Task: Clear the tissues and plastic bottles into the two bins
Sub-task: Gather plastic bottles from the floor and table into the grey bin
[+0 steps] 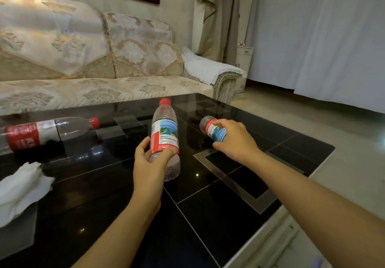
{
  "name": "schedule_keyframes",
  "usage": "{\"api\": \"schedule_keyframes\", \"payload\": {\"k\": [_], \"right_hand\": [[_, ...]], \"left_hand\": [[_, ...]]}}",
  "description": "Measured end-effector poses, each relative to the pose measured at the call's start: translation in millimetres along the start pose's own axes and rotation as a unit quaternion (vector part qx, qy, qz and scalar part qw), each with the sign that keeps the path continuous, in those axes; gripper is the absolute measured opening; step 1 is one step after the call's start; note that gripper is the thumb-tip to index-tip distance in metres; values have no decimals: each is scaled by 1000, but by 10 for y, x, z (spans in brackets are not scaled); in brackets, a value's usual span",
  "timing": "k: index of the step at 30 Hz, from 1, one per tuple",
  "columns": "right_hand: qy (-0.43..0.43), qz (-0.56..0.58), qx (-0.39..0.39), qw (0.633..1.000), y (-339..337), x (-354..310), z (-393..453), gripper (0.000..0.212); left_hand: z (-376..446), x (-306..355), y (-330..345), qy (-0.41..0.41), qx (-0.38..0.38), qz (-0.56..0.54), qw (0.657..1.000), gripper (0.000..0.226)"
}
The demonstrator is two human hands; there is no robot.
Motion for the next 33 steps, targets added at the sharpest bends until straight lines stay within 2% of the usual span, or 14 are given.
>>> {"api": "schedule_keyframes", "payload": {"k": [4, 8, 11, 13, 16, 19, 21, 24, 28, 31, 33], "right_hand": [[48, -138, -49, 988, 170, -27, 248, 79], [61, -192, -61, 978, 217, -58, 428, 94], [73, -234, -82, 966, 188, -91, 456, 79], [49, -218, -82, 971, 154, -163, 441, 72], [9, -172, -101, 980, 173, -246, 422, 78], [20, -219, -109, 969, 228, -157, 430, 84], [31, -238, -105, 965, 237, -103, 425, 80], [-4, -254, -94, 963, 243, -111, 403, 67], [-28, -197, -92, 976, 272, -40, 306, 45], [58, 22, -47, 997, 205, 105, 241, 29], [104, 165, 4, 981, 127, 155, 190, 24]], "left_hand": [[61, -23, -18, 0, 8, -21, 1000, 69], [168, -10, -27, -1, 13, -37, 999, 68], [194, -18, -26, 0, 14, -38, 999, 68], [187, -13, -33, -1, 16, -37, 999, 69], [187, 3, -44, -3, 21, -52, 998, 70], [177, 10, -50, -6, 24, -65, 998, 70], [166, 23, -45, -7, 24, -72, 997, 71], [164, 30, -52, -7, 31, -81, 996, 69], [163, 38, -71, -8, 38, -95, 995, 67], [150, 43, -52, -7, 29, -92, 995, 67], [147, 43, -43, -4, 22, -86, 996, 70]]}}
Point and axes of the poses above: each hand's wrist, its own z-axis towards the middle knuckle, its own y-axis out of the palm, x = y × z, the point moved 6 cm from there along z, towards the middle knuckle, and after that the axes turned 3 degrees about x, right-handed, at the moved point
